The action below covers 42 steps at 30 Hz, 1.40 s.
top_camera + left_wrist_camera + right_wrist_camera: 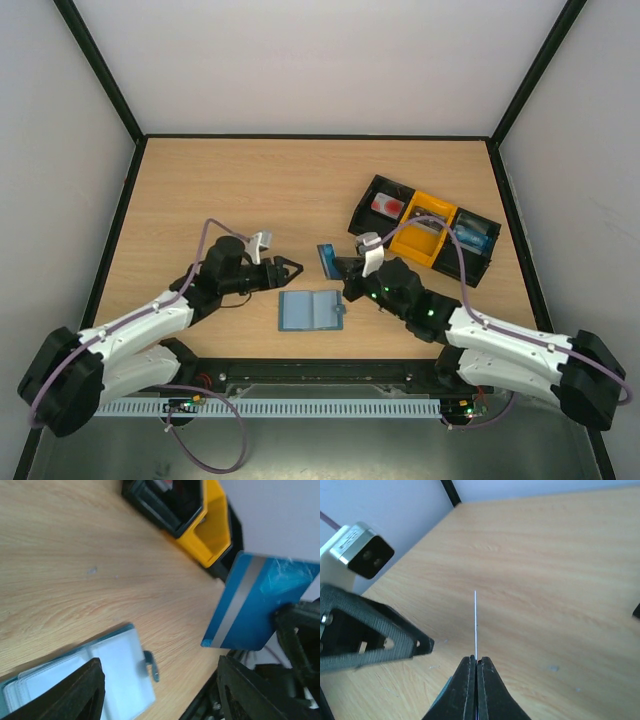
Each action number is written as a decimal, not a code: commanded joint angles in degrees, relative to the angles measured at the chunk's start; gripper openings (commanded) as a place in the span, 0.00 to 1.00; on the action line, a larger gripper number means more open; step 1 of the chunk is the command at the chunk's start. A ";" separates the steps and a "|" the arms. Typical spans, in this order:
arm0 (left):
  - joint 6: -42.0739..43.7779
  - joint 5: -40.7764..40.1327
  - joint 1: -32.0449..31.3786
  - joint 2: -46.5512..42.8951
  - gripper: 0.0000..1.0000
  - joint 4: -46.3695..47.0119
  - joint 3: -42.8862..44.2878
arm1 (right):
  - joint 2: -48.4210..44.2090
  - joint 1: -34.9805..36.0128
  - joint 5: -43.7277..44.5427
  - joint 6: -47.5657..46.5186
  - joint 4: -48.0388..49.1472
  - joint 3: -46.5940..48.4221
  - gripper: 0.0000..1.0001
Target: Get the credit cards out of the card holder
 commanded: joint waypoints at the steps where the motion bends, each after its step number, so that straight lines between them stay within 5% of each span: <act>1: -4.62 3.92 3.14 -5.20 0.64 -0.55 0.46 | -6.14 1.60 3.87 -17.51 5.98 -3.20 0.02; 21: -29.27 13.99 5.83 -14.73 0.60 15.96 -3.37 | 1.87 14.05 21.77 -54.63 20.94 -4.39 0.02; 42: -36.47 17.35 6.48 -10.74 0.46 25.26 -9.81 | 11.84 26.46 34.22 -67.65 26.03 -1.59 0.02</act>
